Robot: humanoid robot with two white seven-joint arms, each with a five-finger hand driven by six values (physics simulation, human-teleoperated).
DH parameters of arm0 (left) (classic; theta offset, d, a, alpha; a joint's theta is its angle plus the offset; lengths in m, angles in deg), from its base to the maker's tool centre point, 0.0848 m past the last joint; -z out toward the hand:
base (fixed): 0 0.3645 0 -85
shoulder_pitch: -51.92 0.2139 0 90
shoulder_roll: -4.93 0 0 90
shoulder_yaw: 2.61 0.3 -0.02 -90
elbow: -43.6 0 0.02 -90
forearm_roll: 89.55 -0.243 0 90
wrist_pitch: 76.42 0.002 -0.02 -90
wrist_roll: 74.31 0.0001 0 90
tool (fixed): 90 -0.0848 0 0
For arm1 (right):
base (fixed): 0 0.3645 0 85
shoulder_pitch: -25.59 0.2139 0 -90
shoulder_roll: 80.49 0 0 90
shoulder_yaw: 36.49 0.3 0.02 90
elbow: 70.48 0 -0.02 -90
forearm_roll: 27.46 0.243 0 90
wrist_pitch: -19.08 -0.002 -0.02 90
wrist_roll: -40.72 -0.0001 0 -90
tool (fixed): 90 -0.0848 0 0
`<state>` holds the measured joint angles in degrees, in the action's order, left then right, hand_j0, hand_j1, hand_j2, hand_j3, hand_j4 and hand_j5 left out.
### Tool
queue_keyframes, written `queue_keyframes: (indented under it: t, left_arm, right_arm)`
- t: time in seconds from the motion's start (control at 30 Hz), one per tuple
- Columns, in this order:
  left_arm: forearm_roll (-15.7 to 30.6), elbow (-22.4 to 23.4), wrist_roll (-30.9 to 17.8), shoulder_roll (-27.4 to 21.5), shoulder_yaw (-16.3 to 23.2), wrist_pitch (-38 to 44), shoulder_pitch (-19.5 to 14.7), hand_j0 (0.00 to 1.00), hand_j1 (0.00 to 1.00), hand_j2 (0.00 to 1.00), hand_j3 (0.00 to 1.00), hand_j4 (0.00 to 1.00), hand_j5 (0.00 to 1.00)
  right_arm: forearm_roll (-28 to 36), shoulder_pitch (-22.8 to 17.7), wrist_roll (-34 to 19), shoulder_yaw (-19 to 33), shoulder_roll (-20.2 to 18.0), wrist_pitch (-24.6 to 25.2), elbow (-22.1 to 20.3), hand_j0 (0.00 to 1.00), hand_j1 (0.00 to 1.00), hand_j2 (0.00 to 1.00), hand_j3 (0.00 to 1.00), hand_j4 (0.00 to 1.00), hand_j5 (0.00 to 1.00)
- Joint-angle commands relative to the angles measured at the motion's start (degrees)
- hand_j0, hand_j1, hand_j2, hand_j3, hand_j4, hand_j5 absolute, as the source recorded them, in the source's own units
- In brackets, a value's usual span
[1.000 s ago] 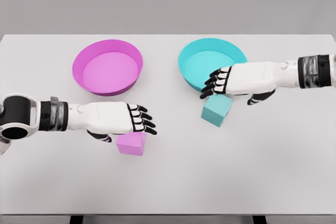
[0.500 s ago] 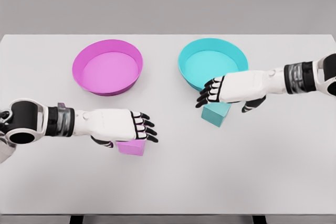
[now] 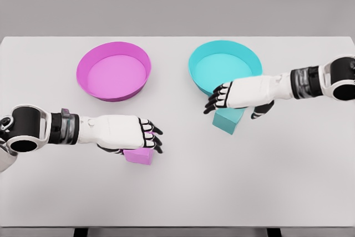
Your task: Place the blocks in the corresponding plates according to their colors
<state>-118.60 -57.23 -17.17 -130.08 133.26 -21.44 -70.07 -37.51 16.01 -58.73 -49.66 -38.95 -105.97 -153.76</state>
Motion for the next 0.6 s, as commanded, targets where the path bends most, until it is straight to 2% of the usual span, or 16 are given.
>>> queue_keyframes:
  t: [0.0, 0.13, 0.3, 0.57]
  left_arm:
    - [0.0, 0.0, -0.1, -0.1, 0.0, 0.0, 0.0, 0.78, 0.78, 0.78, 0.78, 0.78, 0.78]
    - [0.0, 0.0, -0.1, -0.1, 0.0, 0.0, 0.0, 0.73, 0.73, 0.73, 0.73, 0.73, 0.73]
    - [0.0, 0.0, -0.1, -0.3, 0.0, 0.0, -0.5, 0.60, 0.60, 0.60, 0.60, 0.60, 0.60]
    - [0.0, 0.5, -0.1, -0.6, -0.5, 0.0, -1.8, 0.53, 0.53, 0.53, 0.53, 0.53, 0.53]
  right_arm:
    - [0.3, -0.1, 0.0, 0.1, 0.6, 0.0, 0.4, 1.00, 1.00, 1.00, 1.00, 1.00, 1.00]
    - [0.2, -0.8, -0.3, 0.1, 1.8, 0.0, 0.9, 1.00, 1.00, 1.00, 1.00, 1.00, 1.00]
    - [0.2, -1.0, -0.3, 0.1, 2.8, 0.0, 2.8, 1.00, 1.00, 1.00, 1.00, 1.00, 1.00]
    - [-0.1, -1.4, -0.4, 0.1, 3.1, 0.0, 3.6, 1.00, 1.00, 1.00, 1.00, 1.00, 1.00]
